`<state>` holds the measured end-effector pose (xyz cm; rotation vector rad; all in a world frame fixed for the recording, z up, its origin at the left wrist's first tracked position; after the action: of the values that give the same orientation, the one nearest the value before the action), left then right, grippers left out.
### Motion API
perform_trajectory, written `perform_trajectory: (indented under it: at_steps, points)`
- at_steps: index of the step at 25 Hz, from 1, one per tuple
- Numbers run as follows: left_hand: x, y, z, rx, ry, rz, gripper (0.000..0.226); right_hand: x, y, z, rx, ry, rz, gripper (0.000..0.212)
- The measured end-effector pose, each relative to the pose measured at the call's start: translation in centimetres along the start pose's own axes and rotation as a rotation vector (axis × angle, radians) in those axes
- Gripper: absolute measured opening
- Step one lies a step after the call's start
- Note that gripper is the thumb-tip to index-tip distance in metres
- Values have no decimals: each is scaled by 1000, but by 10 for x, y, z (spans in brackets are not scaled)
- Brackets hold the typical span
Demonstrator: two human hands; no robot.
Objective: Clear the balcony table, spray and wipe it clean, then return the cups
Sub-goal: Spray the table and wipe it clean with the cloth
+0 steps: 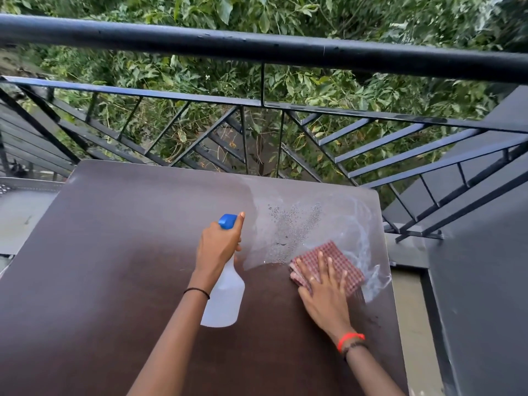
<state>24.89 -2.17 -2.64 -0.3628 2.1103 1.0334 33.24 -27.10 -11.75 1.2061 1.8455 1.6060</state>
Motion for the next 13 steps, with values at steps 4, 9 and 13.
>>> perform_trajectory:
  at_steps: [4,9,13]
  points:
    - [17,10,7,11,42,-7,61,52,13,79,37,65,36,62]
    - [12,15,31,41,24,-4,55,134,-9,73,110,305,11,59]
    - [-1,8,60,105,8,-87,54,123,-34,4,110,481,-5,64]
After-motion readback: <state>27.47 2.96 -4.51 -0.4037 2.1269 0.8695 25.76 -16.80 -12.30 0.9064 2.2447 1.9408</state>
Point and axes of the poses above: each hand's wrist, its own z-axis towards the middle knuckle, its own y-axis out of the back of the hand, x = y × z, the point moved 6 cm from there along z, towards the middle knuckle, and after that the axes turned 2 degrees about x, right-handed, at the moved point
